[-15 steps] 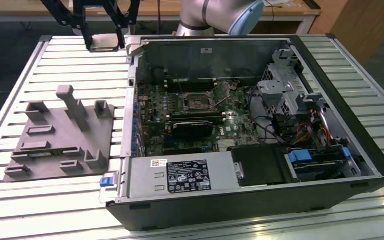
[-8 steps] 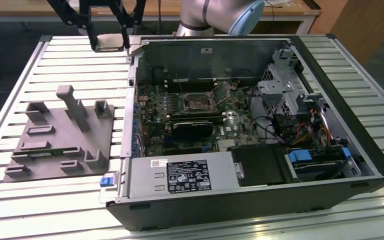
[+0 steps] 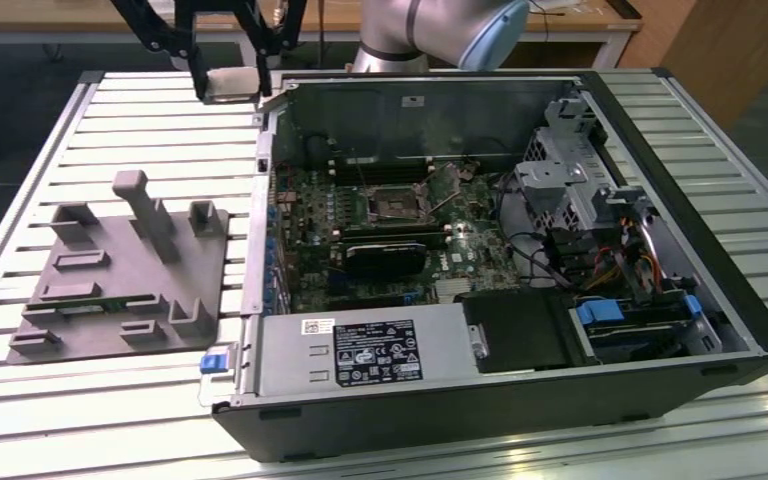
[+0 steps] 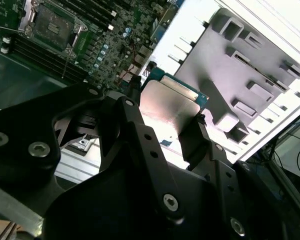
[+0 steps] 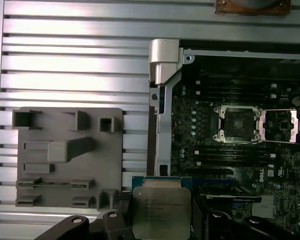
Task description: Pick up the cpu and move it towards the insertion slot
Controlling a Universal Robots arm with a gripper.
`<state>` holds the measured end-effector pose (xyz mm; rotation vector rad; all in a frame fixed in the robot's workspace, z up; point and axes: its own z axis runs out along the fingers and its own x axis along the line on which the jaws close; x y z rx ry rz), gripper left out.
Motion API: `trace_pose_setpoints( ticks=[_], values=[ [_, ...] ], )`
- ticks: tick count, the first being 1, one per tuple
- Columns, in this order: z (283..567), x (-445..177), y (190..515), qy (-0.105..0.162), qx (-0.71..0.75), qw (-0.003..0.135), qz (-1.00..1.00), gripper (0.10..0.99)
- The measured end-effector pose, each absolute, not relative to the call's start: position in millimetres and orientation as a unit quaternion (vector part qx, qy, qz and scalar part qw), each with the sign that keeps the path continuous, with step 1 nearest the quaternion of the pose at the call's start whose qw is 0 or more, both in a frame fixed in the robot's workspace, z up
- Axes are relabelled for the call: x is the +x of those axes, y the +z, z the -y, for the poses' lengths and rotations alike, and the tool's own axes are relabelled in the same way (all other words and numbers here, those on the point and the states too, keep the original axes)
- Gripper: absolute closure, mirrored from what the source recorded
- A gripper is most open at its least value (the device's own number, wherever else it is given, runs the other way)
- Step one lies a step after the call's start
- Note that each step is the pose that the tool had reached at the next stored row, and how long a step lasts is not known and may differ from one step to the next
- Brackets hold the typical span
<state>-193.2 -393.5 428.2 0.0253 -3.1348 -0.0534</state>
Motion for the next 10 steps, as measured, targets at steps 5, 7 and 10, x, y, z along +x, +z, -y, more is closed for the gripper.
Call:
trace_pose_setpoints(
  ticks=[5, 7, 10],
  values=[
    [392.8, -186.9, 428.1, -0.017, 0.008, 0.003, 1.000, 0.541],
    [392.4, -185.0, 428.1, -0.017, 0.008, 0.003, 1.000, 0.541],
    [391.8, -182.1, 428.0, -0.017, 0.008, 0.003, 1.000, 0.541]
  ],
)
